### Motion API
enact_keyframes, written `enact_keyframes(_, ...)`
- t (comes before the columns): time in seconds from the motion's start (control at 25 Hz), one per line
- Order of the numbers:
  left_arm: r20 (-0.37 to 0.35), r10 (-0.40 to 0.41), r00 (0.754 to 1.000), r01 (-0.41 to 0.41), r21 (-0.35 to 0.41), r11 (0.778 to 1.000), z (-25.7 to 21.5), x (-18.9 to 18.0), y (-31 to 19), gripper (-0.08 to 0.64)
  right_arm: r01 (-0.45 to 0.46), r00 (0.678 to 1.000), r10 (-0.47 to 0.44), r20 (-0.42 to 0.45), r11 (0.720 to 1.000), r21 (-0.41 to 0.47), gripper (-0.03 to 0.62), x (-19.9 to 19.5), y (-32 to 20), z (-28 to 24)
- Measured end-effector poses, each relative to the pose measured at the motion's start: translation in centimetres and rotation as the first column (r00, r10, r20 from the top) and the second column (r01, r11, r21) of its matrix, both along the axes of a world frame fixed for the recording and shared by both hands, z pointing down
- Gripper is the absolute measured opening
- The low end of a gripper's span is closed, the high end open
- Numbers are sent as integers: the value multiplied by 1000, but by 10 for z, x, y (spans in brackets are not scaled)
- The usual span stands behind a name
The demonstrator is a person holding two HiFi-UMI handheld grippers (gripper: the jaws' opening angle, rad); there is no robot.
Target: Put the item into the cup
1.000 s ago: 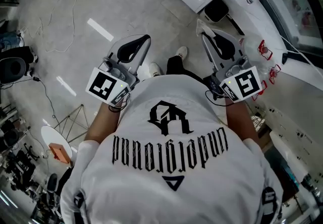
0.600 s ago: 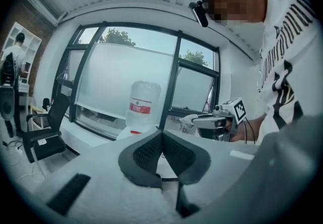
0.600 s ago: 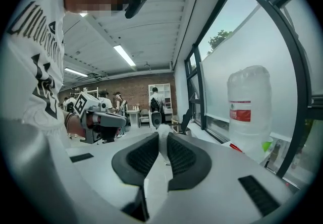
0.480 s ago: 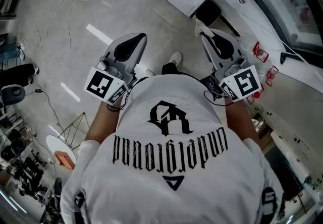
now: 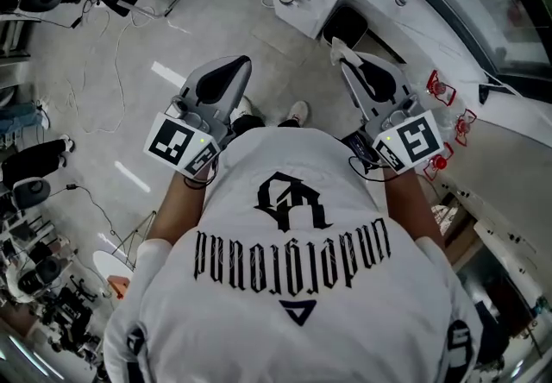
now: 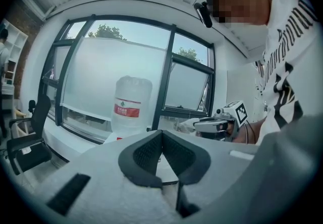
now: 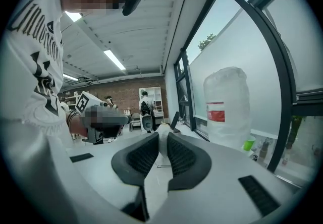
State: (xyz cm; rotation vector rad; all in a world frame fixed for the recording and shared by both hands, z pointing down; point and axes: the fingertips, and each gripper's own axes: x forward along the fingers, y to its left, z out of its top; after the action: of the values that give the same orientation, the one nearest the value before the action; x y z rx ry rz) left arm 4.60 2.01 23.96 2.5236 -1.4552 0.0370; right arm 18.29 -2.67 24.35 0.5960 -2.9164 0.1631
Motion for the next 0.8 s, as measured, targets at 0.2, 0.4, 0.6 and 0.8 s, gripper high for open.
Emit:
enact_keyframes(0.2, 9, 48, 999, -48, 15, 999, -5, 1, -19, 12, -42, 999, 42, 1, 999, 3, 54, 1, -11, -1)
enact_keyframes(0.4, 2, 98, 995, -98, 20, 995, -5, -11, -37, 12, -96, 995, 96, -1, 995, 1, 54, -10, -18, 0)
enact_keyframes(0.6, -16, 156, 988, -155, 28, 987, -8, -29, -54, 12, -134, 991, 134, -20, 991, 1, 54, -32, -23, 1)
enact_keyframes(0.8, -14, 203, 979, -202, 35, 979, -10, -56, -69, 12, -173, 984, 173, -28, 985, 4, 54, -61, -31, 0)
